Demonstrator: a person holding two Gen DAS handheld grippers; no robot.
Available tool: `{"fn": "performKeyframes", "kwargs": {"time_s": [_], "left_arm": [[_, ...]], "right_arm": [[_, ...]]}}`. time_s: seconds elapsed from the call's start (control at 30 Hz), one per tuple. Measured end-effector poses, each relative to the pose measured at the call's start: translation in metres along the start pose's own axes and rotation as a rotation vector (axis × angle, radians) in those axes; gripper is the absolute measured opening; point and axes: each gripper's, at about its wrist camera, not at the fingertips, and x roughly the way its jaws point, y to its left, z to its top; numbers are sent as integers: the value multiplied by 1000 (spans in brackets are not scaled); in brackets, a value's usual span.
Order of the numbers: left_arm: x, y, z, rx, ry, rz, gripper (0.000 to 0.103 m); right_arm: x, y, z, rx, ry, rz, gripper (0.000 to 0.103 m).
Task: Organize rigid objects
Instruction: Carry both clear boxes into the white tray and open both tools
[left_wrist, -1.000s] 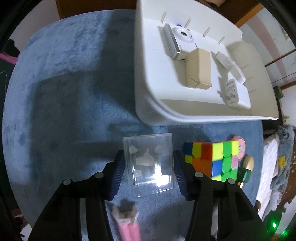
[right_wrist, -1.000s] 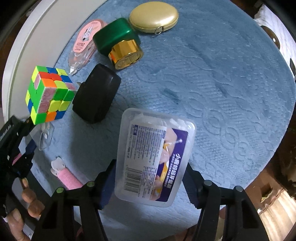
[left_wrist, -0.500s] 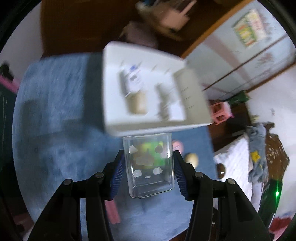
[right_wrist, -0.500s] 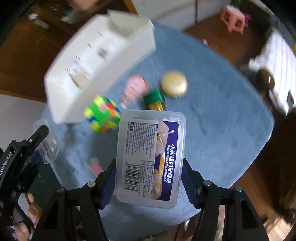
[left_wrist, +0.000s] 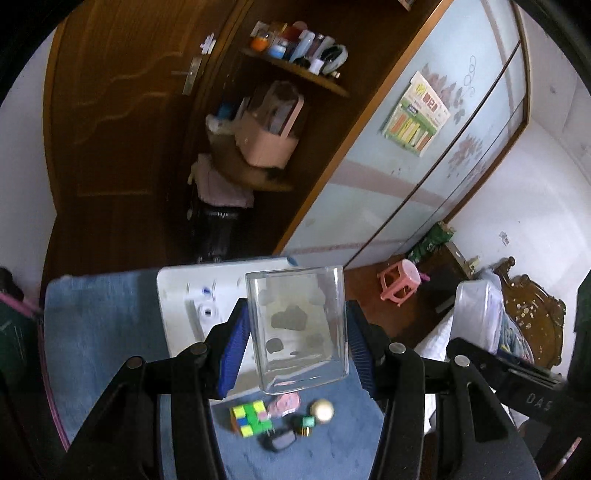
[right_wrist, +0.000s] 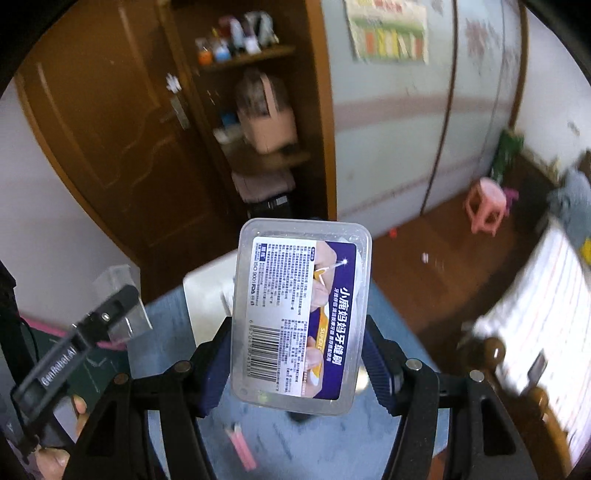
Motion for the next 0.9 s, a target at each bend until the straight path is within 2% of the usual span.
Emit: {"fn": "performKeyframes", "kwargs": {"time_s": [0.13,0.3,0.37,0.6,0.77,0.9], "left_arm": [[14,-6,15,-12,6,17,54],[56,-4,22,-49,52,75,54],[84,0,21,-57,82,127,54],[197,19,-1,-68,228,274,54],[253,29,-22,-83,319,328,54],[279,33,-38,-90,370,370,55]], "right_arm": [[17,6,25,-66,-1,16,65],[92,1,36,-179,78,71,65],[131,-5,33,-208,134,103,65],[244,-20,8,-335,324,127,65],[293,-22,-15,-451,401,119,65],[314,-26,-21,-476,434,131,65]]}}
